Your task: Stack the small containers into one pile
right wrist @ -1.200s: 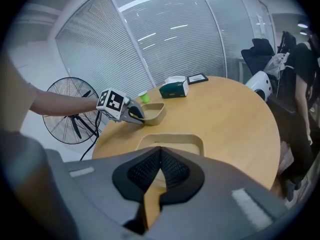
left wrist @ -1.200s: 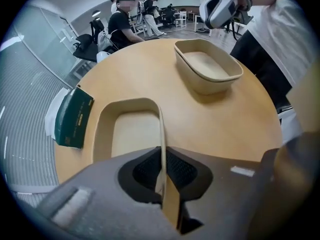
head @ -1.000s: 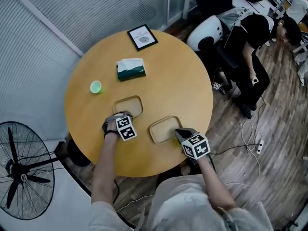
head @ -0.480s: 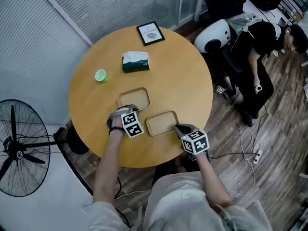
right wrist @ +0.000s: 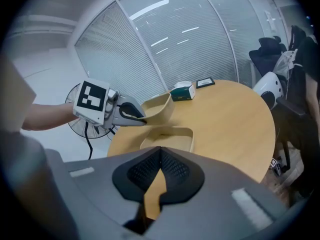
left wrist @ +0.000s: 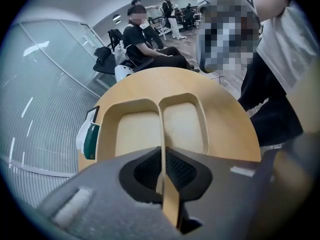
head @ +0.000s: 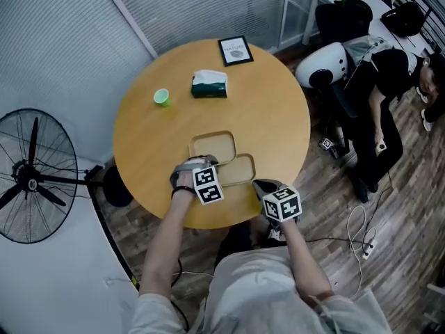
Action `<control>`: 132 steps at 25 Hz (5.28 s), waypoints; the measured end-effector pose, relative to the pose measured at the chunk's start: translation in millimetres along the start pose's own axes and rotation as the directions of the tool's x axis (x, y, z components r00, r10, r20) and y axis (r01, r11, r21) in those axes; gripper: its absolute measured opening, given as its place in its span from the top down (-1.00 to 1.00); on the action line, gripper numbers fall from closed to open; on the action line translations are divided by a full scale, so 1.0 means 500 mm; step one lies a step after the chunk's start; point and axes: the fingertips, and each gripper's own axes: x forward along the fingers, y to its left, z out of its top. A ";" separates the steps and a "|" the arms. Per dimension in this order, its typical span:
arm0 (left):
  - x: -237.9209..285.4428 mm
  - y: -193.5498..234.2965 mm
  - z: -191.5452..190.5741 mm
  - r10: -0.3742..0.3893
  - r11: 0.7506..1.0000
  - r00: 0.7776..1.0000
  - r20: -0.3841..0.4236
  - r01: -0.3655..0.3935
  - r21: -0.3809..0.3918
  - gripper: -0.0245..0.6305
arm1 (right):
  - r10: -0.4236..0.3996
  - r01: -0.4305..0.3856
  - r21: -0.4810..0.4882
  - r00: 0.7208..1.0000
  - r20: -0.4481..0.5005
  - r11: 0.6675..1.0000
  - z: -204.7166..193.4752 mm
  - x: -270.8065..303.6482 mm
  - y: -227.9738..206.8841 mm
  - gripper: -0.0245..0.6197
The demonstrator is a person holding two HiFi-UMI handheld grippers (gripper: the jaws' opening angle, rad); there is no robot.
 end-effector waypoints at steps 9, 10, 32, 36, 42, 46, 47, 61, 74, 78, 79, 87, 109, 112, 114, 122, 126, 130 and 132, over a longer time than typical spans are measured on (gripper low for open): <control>0.001 -0.081 0.079 -0.008 1.000 1.000 -0.013 0.008 -0.014 0.89 | 0.052 -0.052 -0.029 0.999 0.001 0.998 -0.041 -0.065 0.002 0.92; 0.005 -0.087 0.086 -0.010 1.000 1.000 -0.013 0.010 -0.018 0.89 | 0.053 -0.052 -0.032 0.999 0.003 0.998 -0.044 -0.073 -0.002 0.92; 0.059 -0.171 0.119 -0.124 0.992 0.991 -0.051 0.121 -0.046 0.87 | 0.018 -0.018 0.034 1.000 0.022 0.999 -0.069 -0.150 -0.102 0.92; 0.056 -0.175 0.121 -0.153 0.986 0.988 -0.036 0.151 -0.064 0.75 | 0.019 -0.020 0.036 1.000 0.022 0.999 -0.067 -0.145 -0.101 0.92; 0.050 -0.184 0.124 -0.165 0.984 0.986 -0.027 0.162 -0.079 0.68 | 0.029 -0.030 0.032 0.999 0.027 0.999 -0.065 -0.142 -0.094 0.92; 0.038 -0.190 0.129 -0.147 0.984 0.989 -0.012 0.145 -0.108 0.68 | 0.035 -0.036 0.023 0.999 0.025 0.999 -0.067 -0.142 -0.086 0.92; 0.032 -0.191 0.130 -0.140 0.983 0.990 -0.006 0.138 -0.119 0.68 | 0.038 -0.038 0.020 0.999 0.023 0.999 -0.067 -0.142 -0.083 0.92; -0.097 -0.222 0.118 0.130 0.813 0.983 0.126 -0.033 -0.581 0.69 | 0.052 -0.049 -0.057 0.998 0.044 0.997 -0.073 -0.142 -0.038 0.92; -0.195 -0.255 0.110 0.437 0.361 0.887 0.151 -0.019 -0.932 0.69 | 0.061 -0.052 -0.108 0.995 0.080 0.993 -0.086 -0.171 -0.022 0.92; -0.210 -0.275 0.116 0.500 0.263 0.856 0.127 -0.010 -0.965 0.69 | 0.054 -0.043 -0.120 0.995 0.089 0.992 -0.091 -0.179 -0.028 0.92; -0.214 -0.277 0.116 0.520 0.235 0.845 0.120 -0.007 -0.972 0.69 | 0.047 -0.035 -0.124 0.995 0.093 0.992 -0.092 -0.180 -0.033 0.92; -0.224 -0.283 0.120 0.561 0.211 0.820 0.115 -0.007 -0.977 0.69 | 0.042 -0.028 -0.140 0.994 0.098 0.990 -0.096 -0.191 -0.036 0.92; -0.244 -0.313 0.113 0.576 0.216 0.805 0.142 0.018 -0.976 0.91 | 0.085 -0.073 -0.163 0.994 0.071 0.984 -0.126 -0.168 0.004 0.92; -0.247 -0.316 0.119 0.582 0.218 0.799 0.150 0.024 -0.976 0.91 | 0.105 -0.092 -0.176 0.992 0.068 0.980 -0.125 -0.169 0.014 0.92; -0.246 -0.319 0.120 0.583 0.217 0.799 0.149 0.023 -0.976 0.91 | 0.113 -0.099 -0.179 0.991 0.069 0.979 -0.125 -0.169 0.017 0.92; -0.243 -0.316 0.130 0.588 0.209 0.796 0.145 0.023 -0.978 0.91 | 0.110 -0.097 -0.204 0.992 0.054 0.974 -0.126 -0.176 0.007 0.93; -0.245 -0.317 0.117 0.588 0.192 0.799 0.129 0.017 -0.981 0.91 | 0.112 -0.100 -0.206 0.993 0.048 0.973 -0.128 -0.176 0.010 0.93; -0.238 -0.317 0.120 0.585 0.186 0.802 0.123 0.015 -0.982 0.91 | 0.110 -0.099 -0.208 0.993 0.044 0.973 -0.129 -0.178 -0.001 0.93; -0.236 -0.319 0.120 0.582 0.184 0.804 0.121 0.015 -0.983 0.91 | 0.109 -0.098 -0.206 0.993 0.045 0.974 -0.129 -0.179 -0.002 0.93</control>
